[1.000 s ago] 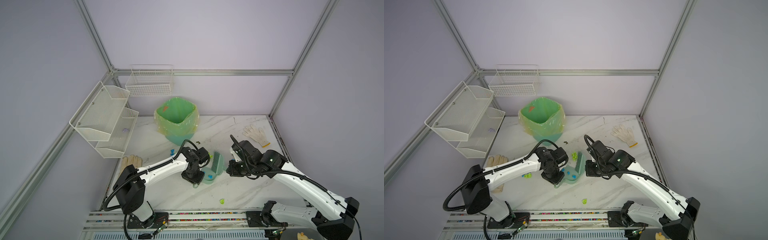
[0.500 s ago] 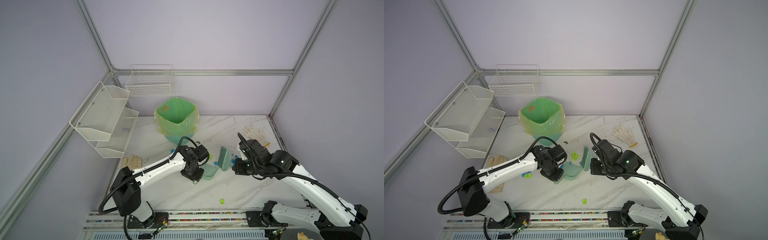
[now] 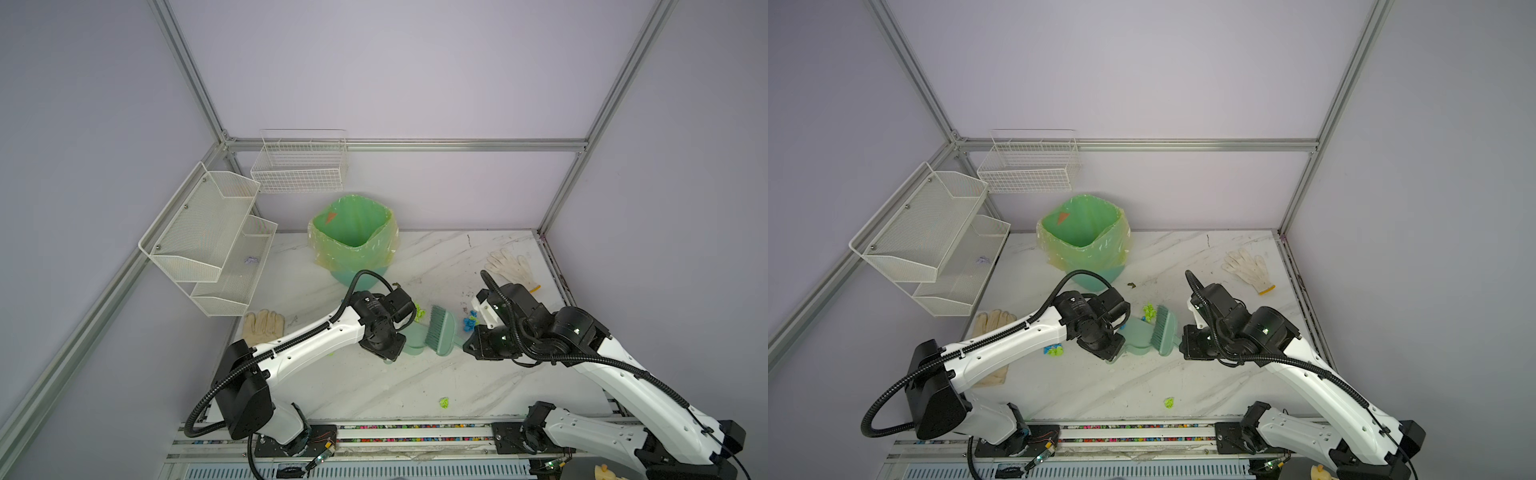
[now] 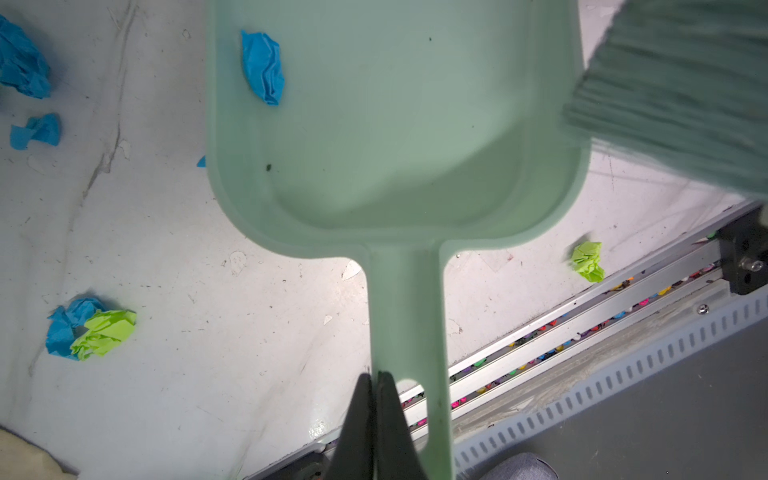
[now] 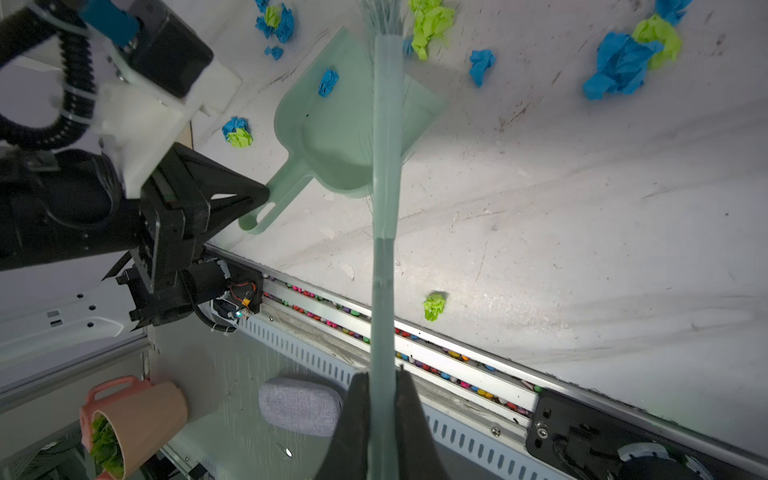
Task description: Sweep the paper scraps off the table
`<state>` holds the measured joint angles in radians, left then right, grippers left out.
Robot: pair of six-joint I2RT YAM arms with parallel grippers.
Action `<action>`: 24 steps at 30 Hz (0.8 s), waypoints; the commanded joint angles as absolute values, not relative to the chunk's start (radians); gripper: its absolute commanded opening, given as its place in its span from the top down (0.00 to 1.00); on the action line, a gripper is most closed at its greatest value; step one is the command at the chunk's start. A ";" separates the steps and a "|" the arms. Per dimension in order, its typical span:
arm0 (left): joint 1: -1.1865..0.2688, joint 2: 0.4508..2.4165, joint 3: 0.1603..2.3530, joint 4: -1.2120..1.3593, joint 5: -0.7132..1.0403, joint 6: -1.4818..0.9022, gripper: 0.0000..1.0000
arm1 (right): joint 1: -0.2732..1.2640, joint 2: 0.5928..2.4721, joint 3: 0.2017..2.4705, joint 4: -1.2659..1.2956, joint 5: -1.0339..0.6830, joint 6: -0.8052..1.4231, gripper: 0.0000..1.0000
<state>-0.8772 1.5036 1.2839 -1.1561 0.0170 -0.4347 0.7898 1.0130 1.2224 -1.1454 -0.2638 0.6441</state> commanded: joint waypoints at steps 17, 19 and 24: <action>-0.838 1.471 1.273 -1.127 -0.080 -0.408 1.00 | 0.783 0.939 1.160 -1.368 -0.412 0.609 1.00; -0.836 1.467 1.271 -1.129 -0.081 -0.408 1.00 | 0.784 0.943 1.154 -1.367 -0.424 0.605 1.00; -0.833 1.461 1.273 -1.130 -0.078 -0.411 1.00 | 0.784 0.959 1.128 -1.366 -0.440 0.587 1.00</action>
